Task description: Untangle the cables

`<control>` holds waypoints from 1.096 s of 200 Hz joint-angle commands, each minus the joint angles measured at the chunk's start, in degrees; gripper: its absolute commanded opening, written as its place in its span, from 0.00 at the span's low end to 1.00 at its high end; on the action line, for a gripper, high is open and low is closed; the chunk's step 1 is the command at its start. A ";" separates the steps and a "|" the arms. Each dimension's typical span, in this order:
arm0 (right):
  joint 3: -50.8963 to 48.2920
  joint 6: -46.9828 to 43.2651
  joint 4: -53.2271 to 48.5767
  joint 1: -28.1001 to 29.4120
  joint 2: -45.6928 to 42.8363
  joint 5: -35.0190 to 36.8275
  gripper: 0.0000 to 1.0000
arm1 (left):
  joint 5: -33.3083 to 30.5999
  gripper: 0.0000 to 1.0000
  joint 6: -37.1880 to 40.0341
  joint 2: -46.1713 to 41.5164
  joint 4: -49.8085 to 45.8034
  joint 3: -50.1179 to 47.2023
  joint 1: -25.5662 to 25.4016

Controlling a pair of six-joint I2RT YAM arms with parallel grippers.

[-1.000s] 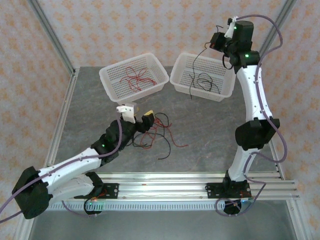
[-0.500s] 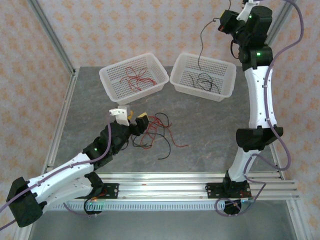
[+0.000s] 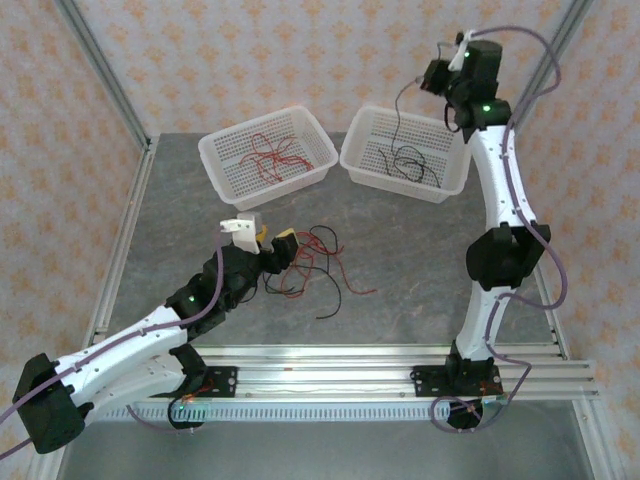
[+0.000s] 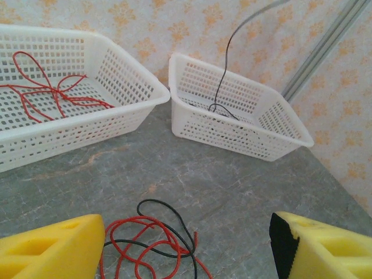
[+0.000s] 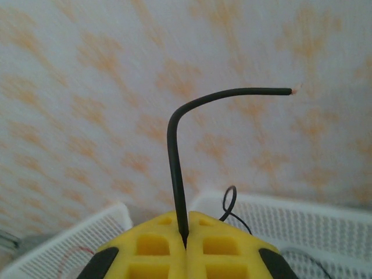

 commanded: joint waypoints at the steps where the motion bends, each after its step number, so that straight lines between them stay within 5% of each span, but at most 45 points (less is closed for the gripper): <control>1: -8.57 -2.28 3.10 -0.24 -1.85 3.17 0.00 | -0.62 0.76 -0.78 -0.08 -1.76 2.35 -0.30; 48: -18.18 -3.80 0.93 -0.24 0.77 9.94 0.00 | -1.04 0.74 -1.25 0.25 -3.77 4.29 -0.43; 101: -10.35 -3.53 -11.45 -0.24 11.85 19.22 0.00 | -1.16 0.71 -2.53 1.28 -7.72 7.02 -0.43; 169: -6.41 -3.91 -15.77 -0.24 19.10 20.27 0.00 | -1.58 0.71 -3.96 4.07 -11.44 10.09 -0.51; 219: -1.40 -3.90 -19.77 -0.24 17.85 20.26 0.42 | -2.25 0.70 -6.99 12.02 -19.01 16.39 -0.46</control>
